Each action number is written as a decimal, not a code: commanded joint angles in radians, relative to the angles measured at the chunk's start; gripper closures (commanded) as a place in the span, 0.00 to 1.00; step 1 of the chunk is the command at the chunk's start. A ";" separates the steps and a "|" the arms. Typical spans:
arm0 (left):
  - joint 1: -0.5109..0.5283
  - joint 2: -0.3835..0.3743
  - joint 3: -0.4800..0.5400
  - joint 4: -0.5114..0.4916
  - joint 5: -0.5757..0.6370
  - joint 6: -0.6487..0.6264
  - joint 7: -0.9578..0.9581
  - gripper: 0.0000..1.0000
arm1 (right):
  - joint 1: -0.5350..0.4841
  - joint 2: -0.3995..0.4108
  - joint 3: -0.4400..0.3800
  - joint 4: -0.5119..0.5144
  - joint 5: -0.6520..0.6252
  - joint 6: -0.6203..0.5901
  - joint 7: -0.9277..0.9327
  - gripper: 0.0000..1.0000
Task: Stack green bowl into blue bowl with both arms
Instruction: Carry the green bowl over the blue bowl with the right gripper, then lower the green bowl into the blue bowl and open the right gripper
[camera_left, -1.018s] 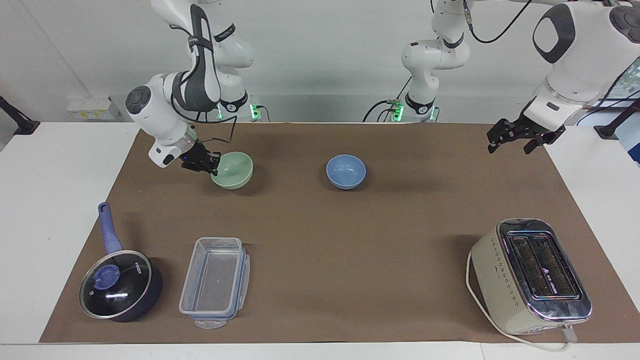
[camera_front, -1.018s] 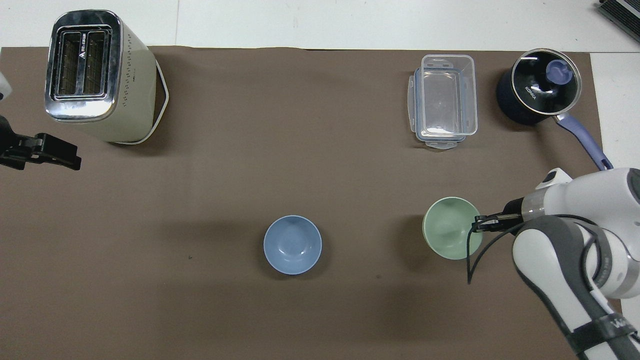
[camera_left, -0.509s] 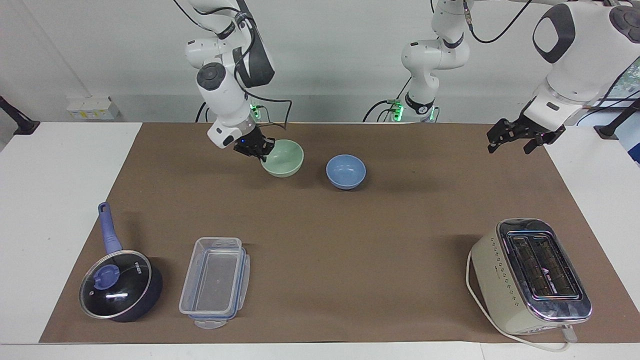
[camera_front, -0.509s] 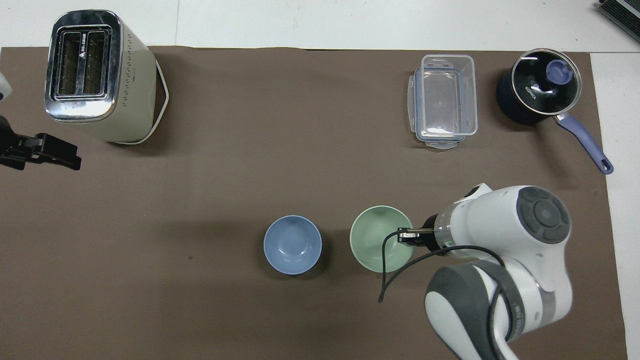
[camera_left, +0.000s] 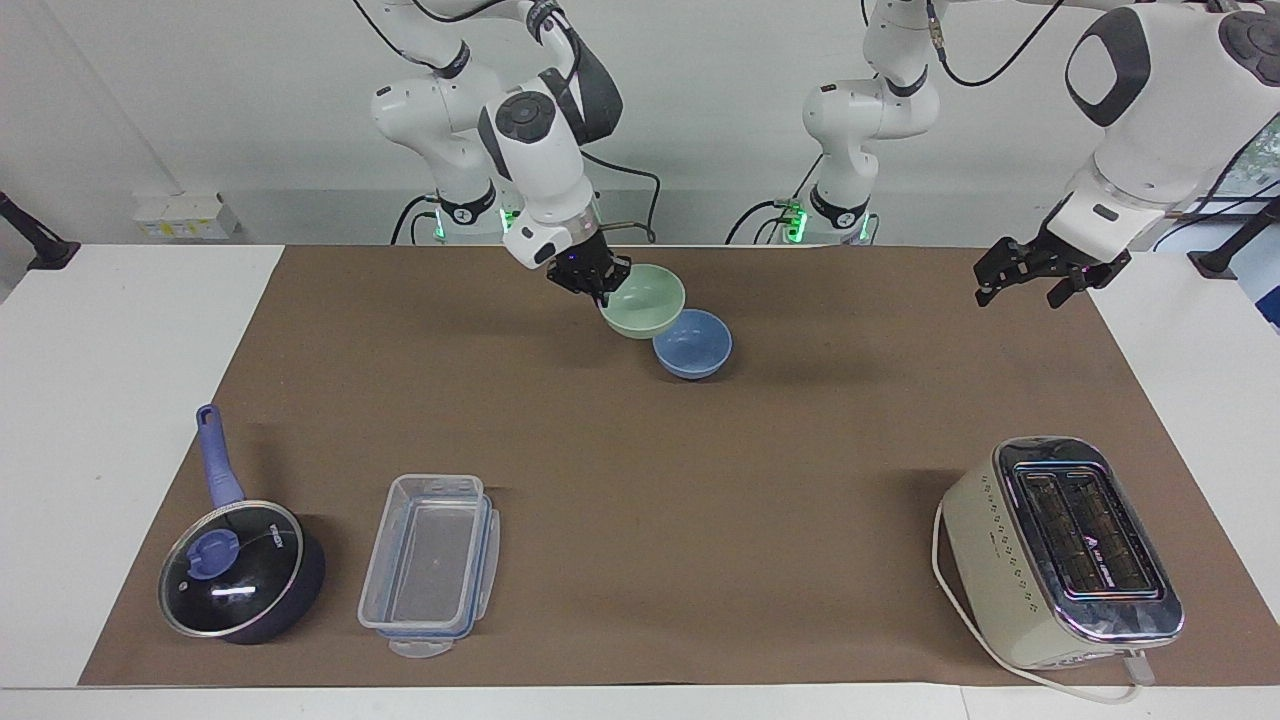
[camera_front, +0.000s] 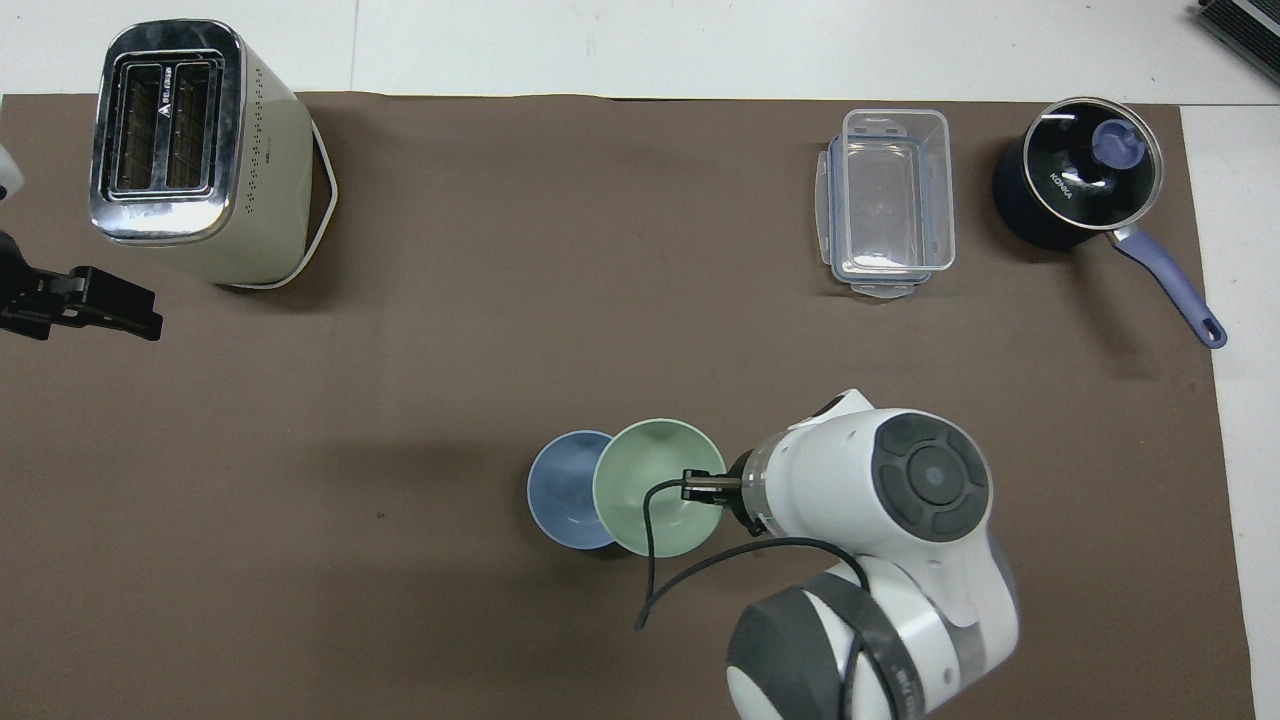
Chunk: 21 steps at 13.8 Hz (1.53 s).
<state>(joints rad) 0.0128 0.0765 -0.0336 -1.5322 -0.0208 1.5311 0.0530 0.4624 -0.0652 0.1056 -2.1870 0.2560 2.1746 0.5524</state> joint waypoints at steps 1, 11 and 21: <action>0.010 -0.004 -0.009 0.011 0.016 -0.019 -0.012 0.00 | 0.038 0.059 -0.006 0.033 0.019 0.027 0.032 1.00; 0.010 -0.004 -0.011 0.011 0.016 -0.019 -0.012 0.00 | 0.111 0.200 -0.006 0.082 0.002 0.117 0.101 1.00; 0.010 -0.004 -0.009 0.011 0.016 -0.019 -0.012 0.00 | 0.113 0.202 -0.006 0.075 0.000 0.119 0.103 0.93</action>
<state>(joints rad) 0.0128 0.0765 -0.0336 -1.5322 -0.0208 1.5311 0.0528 0.5697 0.1336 0.1035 -2.1209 0.2559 2.2836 0.6259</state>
